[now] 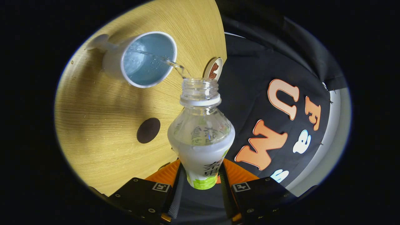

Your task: Take the bottle from table, then pour the juice into the cup, finally place the bottle on the coaster

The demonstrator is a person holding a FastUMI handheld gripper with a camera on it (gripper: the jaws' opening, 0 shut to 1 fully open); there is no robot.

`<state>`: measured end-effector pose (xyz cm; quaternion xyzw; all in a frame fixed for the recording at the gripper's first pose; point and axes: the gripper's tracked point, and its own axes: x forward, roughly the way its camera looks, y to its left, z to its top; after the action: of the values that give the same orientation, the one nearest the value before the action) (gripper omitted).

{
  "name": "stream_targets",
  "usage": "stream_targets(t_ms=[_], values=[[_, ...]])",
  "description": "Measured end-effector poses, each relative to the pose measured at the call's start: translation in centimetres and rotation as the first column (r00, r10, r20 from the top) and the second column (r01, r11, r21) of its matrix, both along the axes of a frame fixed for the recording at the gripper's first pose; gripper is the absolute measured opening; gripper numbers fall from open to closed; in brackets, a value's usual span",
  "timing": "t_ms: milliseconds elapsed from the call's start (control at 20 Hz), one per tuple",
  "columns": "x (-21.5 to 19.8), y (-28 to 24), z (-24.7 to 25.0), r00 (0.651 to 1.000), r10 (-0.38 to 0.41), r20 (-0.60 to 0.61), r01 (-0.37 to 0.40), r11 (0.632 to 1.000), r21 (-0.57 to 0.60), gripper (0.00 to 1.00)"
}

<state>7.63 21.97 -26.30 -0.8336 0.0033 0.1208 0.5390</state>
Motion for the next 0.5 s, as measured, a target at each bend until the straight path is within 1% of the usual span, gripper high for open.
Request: stream_targets(t_ms=[500], values=[[0.18, 0.06, 0.91, 1.0, 0.011, 0.023, -0.01, 0.999, -0.042, 0.58]])
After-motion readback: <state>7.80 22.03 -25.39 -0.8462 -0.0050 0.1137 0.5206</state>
